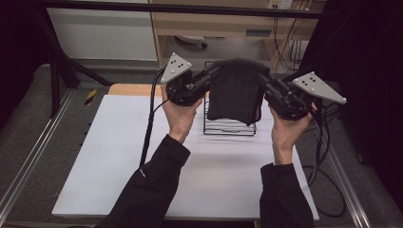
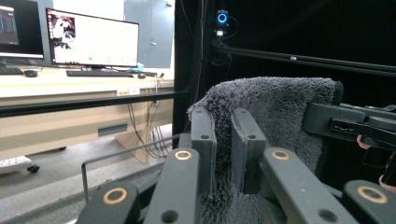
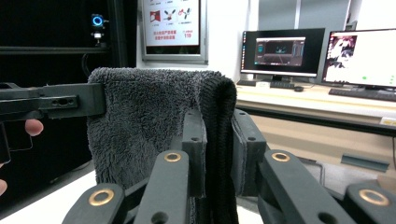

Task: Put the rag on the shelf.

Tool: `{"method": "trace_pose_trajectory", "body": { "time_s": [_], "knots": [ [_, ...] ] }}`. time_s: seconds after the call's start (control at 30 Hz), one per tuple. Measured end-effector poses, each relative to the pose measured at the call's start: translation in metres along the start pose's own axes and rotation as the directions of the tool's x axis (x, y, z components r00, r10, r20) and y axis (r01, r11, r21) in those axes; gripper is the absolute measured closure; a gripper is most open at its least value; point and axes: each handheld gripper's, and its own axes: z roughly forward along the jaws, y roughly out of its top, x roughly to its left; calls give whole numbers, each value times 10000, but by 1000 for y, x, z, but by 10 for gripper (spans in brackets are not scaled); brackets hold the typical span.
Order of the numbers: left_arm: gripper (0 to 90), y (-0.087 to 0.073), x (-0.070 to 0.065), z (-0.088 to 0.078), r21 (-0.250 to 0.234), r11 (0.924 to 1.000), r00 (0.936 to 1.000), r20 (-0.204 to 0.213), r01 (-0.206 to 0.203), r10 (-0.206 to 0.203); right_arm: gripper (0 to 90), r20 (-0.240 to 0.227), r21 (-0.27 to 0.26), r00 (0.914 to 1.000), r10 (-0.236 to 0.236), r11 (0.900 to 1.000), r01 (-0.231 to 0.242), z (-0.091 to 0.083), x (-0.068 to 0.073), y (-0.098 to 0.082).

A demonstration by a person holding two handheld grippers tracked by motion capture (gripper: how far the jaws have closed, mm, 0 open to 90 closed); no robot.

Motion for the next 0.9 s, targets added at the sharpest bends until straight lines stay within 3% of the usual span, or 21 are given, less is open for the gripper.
{"method": "trace_pose_trajectory", "body": {
  "time_s": [0.33,0.77,0.9],
  "knots": [
    [806,18,3,11,-278,9996,10000,-20,-22,22,784,135,-223,9998,-178,9996,180,7,-6,20],
    [805,55,9,23,-624,9978,9996,-190,-232,221,786,282,-745,9991,-311,9967,332,24,-14,50],
    [805,68,10,26,-714,9960,9981,-333,-533,510,786,279,-830,9985,-477,9953,498,29,-16,63]
  ]
}}
